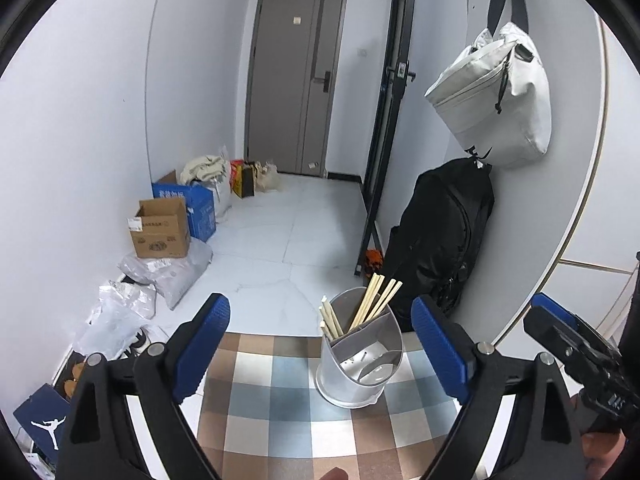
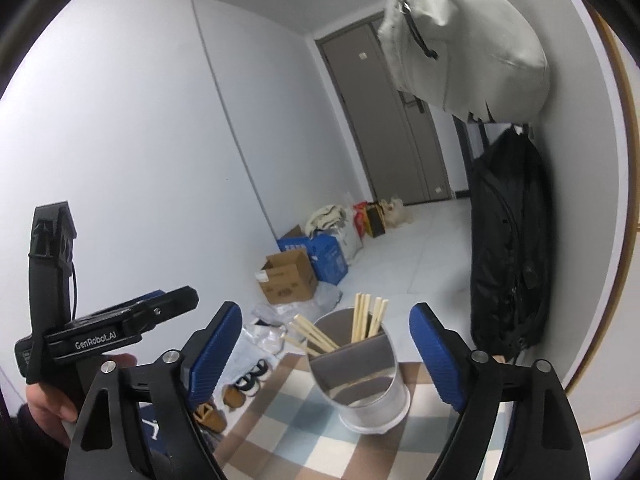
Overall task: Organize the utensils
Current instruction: 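Open both grippers and pull back from the white utensil holder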
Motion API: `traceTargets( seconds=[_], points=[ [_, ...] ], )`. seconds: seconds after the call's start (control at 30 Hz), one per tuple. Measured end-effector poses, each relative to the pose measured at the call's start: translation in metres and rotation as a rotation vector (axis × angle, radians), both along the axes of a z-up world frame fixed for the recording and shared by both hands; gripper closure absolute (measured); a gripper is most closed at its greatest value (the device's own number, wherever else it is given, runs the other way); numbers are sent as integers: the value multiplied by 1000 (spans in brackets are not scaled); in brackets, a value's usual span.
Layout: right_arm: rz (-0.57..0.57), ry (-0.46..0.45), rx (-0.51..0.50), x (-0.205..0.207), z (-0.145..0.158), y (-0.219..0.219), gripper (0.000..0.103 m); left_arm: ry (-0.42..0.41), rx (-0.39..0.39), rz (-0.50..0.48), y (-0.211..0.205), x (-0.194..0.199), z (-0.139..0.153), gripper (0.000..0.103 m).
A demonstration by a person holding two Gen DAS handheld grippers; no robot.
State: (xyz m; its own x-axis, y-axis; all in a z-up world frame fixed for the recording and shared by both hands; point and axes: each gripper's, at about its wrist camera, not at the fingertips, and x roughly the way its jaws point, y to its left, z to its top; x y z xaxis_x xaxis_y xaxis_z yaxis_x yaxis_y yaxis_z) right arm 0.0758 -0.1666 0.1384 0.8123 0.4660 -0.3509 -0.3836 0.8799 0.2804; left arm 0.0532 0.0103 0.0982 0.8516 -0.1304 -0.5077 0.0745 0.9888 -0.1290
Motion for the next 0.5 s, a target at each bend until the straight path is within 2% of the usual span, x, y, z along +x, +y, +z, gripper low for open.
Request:
traceTargets(
  seconds=[0.1,0.2,0.3,0.5],
  points=[
    [-3,-16,-15,-13,-3,3,8,-26,21,-17,-2,-14,-2,12],
    [7,-44,-49,-26,-4,7,5,-43,18,-22,-2,-26,-4,3],
    [10,-69,-57,-38,-7,8,3,-64,3,-15,2,-37,-5,3],
    [-7,-110,-67,-56,-19,9,0,-120,31,14,2,-57,-10,2]
  ],
)
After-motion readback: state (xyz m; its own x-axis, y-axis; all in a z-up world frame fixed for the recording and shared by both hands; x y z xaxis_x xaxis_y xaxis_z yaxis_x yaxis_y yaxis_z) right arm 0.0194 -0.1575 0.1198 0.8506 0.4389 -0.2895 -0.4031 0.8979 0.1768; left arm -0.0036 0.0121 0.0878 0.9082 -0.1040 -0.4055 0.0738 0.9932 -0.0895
